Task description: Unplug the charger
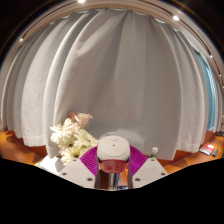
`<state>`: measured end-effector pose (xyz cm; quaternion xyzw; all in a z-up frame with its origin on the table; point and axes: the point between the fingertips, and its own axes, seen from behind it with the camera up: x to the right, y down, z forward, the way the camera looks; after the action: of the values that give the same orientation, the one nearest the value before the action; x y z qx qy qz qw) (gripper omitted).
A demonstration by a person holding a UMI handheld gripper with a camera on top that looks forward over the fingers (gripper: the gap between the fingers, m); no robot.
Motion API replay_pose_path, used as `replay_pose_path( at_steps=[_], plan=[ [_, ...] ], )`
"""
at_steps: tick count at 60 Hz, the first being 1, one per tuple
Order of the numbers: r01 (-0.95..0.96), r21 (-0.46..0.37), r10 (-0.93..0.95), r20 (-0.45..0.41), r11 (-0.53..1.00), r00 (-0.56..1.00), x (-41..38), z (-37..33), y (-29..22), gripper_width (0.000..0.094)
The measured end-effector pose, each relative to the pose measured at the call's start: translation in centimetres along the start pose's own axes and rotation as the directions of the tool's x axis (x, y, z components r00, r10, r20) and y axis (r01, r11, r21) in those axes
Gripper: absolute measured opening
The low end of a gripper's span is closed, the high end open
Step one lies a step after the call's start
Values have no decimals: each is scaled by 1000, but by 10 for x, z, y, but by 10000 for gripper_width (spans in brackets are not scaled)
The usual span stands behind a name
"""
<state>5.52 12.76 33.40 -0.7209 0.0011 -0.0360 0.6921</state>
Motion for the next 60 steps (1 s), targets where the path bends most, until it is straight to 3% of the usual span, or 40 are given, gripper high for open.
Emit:
replay_pose_path(
  at_steps=[5, 10, 22, 30, 47, 60],
  plan=[
    [-18, 45, 20, -52, 999, 998, 32, -11, -36, 368],
    [4, 19, -3, -96, 1000, 995, 72, -21, -29, 376],
    [14, -269, -61, -168, 963, 984, 167, -22, 121, 377],
    [-18, -411, -69, -196, 911, 978, 211, -24, 211, 379],
    [-29, -581, -31, -93, 813, 995, 217, -34, 318, 422],
    [-4, -569, -34, -56, 822, 998, 214, -32, 321, 539]
  ],
)
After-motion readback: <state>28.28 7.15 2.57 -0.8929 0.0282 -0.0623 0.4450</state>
